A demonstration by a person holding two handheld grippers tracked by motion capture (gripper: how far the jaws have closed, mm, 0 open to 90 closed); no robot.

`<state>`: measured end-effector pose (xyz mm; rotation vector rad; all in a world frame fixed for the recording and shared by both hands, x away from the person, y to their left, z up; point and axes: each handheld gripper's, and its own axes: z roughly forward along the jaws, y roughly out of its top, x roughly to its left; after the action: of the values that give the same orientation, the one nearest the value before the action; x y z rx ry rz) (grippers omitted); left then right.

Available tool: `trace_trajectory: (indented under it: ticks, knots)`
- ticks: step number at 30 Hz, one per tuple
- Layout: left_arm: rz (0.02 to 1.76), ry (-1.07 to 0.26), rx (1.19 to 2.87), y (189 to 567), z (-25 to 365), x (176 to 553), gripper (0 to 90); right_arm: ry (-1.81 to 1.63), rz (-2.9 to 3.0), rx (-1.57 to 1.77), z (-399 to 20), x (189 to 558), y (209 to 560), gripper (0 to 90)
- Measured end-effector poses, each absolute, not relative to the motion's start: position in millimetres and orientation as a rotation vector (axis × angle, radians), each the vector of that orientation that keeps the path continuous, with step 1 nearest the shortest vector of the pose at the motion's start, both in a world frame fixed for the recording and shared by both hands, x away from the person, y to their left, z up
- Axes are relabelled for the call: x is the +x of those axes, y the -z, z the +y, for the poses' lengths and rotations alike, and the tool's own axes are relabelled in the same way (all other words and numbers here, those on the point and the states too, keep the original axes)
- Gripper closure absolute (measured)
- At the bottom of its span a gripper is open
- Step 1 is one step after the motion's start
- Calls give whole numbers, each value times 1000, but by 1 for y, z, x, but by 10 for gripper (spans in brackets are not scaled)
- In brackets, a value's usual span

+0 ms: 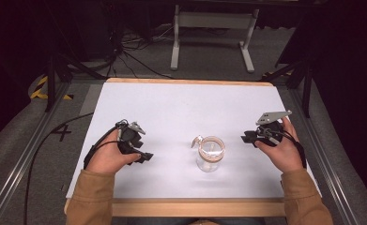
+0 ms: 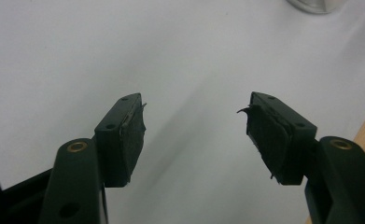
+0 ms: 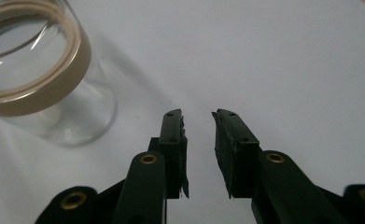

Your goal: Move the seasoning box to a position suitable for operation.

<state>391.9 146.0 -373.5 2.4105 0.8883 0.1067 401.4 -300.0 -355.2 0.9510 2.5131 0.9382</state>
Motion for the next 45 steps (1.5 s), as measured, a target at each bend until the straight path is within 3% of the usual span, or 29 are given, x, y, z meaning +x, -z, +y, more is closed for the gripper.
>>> trace_trajectory:
  ticks: [13, 19, 27, 45]
  knots:
    - [826, -97, 2352, 369, 145, 386, 356, -1092, 2585, 972, -299, 403, 365, 751]
    - [846, -132, 2331, 366, 150, 382, 356, -1049, 2599, 977, -295, 407, 369, 896]
    - [830, -144, 2337, 369, 155, 381, 334, -1171, 2568, 901, -292, 404, 369, 900]
    - [829, -132, 2339, 371, 153, 383, 320, -1188, 2633, 884, -274, 411, 408, 899]
